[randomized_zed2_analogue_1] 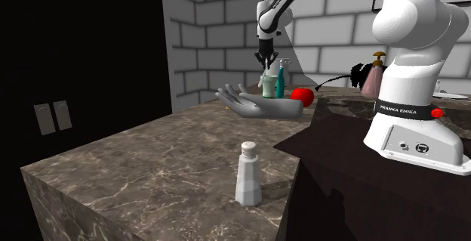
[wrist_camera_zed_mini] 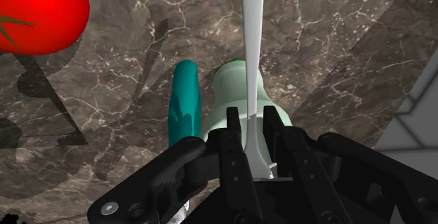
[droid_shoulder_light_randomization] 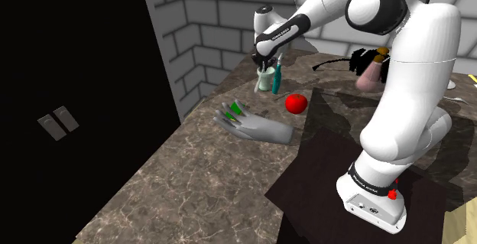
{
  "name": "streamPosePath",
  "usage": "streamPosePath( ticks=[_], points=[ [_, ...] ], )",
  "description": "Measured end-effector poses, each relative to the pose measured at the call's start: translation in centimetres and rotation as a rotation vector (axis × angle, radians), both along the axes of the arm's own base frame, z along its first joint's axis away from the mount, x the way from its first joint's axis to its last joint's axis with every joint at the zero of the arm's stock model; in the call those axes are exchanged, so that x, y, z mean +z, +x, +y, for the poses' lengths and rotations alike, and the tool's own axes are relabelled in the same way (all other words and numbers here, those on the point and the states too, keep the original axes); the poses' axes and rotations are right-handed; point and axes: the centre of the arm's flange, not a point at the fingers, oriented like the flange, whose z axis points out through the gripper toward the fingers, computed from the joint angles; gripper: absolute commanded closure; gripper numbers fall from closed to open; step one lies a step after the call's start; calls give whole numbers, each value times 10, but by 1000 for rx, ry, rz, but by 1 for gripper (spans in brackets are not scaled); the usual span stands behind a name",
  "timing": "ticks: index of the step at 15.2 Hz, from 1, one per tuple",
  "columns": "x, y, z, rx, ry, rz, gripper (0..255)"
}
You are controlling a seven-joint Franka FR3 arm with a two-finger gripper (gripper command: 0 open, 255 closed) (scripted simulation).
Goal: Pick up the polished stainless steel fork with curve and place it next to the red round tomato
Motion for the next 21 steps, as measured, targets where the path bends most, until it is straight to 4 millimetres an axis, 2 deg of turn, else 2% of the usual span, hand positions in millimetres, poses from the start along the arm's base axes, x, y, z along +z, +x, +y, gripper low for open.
streamPosePath(
  ticks=[21],
  points=[
    [111, 1, 0, 0, 0, 0, 255]
  ],
)
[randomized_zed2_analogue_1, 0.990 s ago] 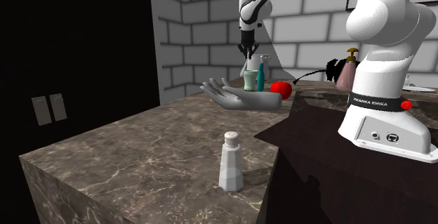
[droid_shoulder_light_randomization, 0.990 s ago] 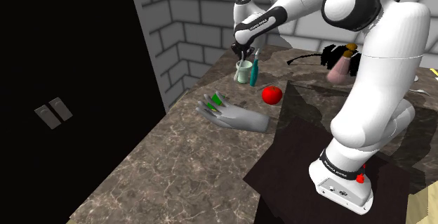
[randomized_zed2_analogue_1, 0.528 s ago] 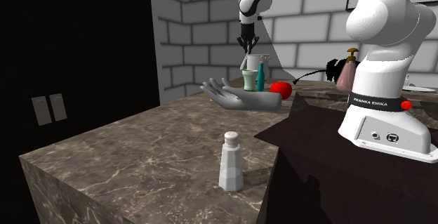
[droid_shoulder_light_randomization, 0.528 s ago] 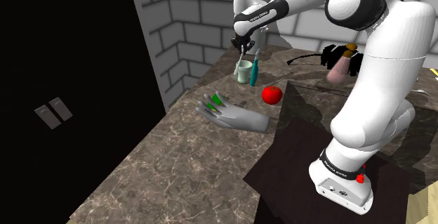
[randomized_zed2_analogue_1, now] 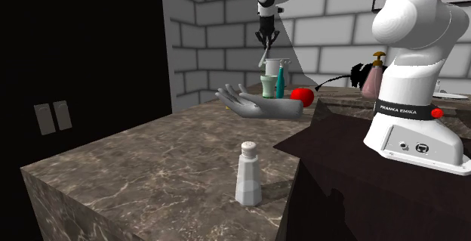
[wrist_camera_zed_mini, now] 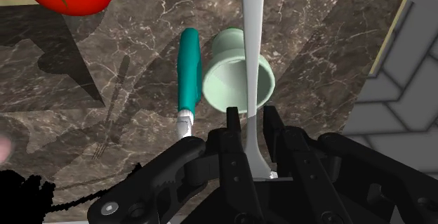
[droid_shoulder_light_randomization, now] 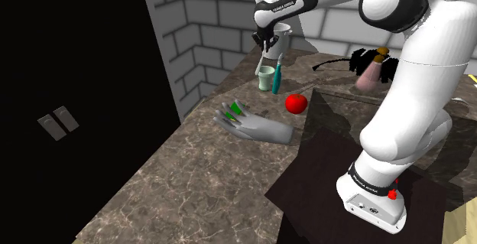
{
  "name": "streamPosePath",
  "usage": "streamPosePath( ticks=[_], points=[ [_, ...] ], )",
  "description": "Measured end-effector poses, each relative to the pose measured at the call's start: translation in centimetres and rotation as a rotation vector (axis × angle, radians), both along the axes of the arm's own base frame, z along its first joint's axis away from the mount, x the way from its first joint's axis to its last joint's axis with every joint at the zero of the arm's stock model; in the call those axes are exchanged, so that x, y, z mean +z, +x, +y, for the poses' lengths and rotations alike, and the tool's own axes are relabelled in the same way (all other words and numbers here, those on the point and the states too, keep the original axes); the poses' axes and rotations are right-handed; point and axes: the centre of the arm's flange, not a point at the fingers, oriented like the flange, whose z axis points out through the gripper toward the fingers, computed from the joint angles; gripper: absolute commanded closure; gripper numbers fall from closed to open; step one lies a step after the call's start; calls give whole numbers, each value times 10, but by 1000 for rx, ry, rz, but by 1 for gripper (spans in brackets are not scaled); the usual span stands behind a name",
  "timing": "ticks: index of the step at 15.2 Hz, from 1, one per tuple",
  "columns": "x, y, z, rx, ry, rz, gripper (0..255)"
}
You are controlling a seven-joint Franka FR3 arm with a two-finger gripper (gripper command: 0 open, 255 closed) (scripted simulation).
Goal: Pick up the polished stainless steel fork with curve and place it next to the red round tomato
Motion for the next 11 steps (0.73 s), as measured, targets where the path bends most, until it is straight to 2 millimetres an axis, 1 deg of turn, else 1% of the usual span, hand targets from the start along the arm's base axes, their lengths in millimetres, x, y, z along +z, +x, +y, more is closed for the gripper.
streamPosePath(
  ticks=[8, 9, 11],
  points=[
    [40, 0, 0, 0, 0, 0, 255],
    [41, -4, 3, 0, 0, 0, 255],
    [43, -23, 16, 0, 0, 0, 255]
  ],
)
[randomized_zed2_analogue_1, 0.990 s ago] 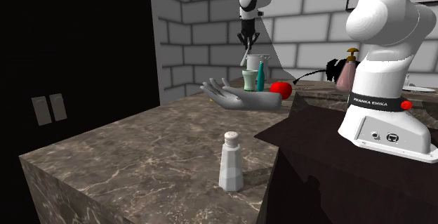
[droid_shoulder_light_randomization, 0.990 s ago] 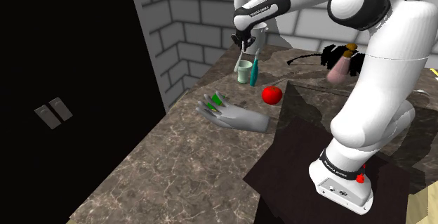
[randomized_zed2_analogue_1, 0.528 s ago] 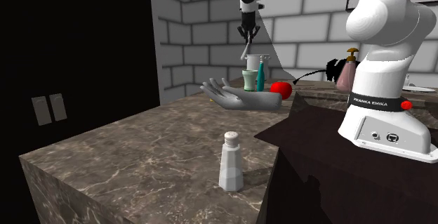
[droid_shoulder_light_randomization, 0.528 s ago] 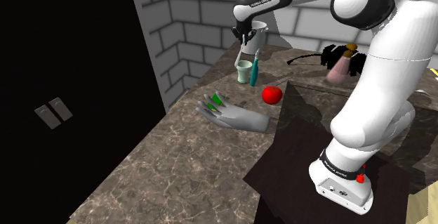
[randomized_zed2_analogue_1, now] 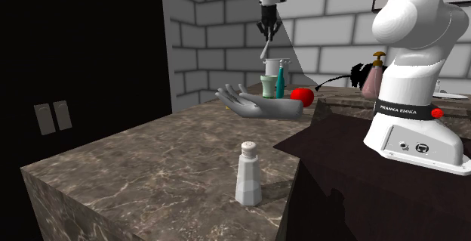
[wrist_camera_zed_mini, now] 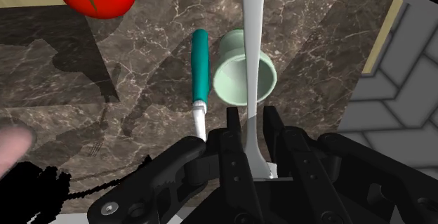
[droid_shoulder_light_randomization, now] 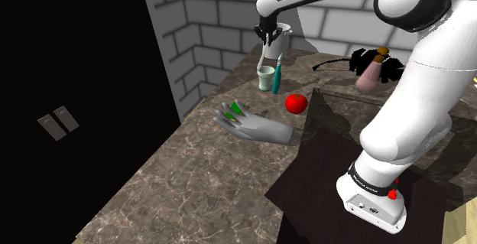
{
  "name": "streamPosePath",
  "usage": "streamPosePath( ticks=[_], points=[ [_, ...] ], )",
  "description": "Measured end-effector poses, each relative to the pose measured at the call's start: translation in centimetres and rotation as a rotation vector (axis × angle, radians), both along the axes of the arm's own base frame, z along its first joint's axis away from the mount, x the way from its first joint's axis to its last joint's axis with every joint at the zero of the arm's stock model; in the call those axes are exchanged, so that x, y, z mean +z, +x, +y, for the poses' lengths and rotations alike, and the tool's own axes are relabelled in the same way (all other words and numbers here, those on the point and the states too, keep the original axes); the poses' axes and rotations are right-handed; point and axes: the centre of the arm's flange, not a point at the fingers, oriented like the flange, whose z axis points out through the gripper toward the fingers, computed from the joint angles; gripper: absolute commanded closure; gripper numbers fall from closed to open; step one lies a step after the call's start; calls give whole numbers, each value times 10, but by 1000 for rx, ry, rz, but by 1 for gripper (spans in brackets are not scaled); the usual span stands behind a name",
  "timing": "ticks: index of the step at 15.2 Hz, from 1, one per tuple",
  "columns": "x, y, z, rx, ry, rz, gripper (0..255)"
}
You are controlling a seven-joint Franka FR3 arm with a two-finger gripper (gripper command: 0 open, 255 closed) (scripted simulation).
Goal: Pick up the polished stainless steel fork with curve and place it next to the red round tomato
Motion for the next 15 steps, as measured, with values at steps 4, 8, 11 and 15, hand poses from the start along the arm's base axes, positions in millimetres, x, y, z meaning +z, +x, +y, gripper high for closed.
streamPosePath(
  ticks=[4, 8, 11, 15],
  points=[
    [4, -43, 29, 0, 0, 0, 255],
    [4, -84, 56, 1, 0, 0, 255],
    [4, -122, 77, 1, 0, 1, 255],
    [-1, -155, 101, 0, 0, 0, 255]
  ],
)
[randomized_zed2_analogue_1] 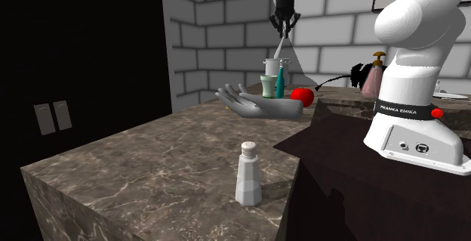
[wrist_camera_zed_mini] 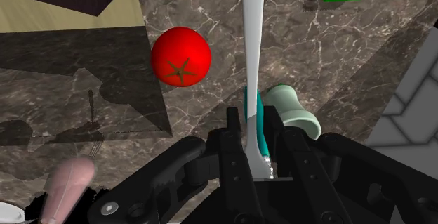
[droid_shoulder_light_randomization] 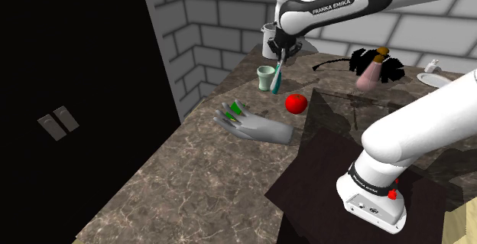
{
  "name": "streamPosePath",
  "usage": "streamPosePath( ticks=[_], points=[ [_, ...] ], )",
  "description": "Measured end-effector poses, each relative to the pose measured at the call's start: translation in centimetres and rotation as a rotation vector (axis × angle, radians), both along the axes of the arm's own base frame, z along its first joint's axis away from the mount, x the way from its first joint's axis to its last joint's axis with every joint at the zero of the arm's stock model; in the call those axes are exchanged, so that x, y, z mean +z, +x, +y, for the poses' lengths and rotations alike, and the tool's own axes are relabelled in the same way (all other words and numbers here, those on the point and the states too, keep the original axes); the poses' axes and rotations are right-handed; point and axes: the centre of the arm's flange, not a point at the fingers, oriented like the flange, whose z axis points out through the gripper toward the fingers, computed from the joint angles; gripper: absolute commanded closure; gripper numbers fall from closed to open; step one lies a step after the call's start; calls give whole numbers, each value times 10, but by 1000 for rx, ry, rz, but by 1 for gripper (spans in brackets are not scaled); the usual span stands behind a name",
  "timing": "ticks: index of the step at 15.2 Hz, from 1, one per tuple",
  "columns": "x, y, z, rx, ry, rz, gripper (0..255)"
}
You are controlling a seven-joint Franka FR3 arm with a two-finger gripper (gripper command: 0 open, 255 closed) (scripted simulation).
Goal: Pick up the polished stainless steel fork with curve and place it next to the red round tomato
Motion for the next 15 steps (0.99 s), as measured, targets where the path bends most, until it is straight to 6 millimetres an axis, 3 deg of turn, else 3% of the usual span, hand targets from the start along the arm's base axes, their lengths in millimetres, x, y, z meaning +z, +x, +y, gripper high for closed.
streamPosePath(
  ticks=[15],
  points=[
    [-79, -2, 4, -1, 0, 1, 255]
  ],
)
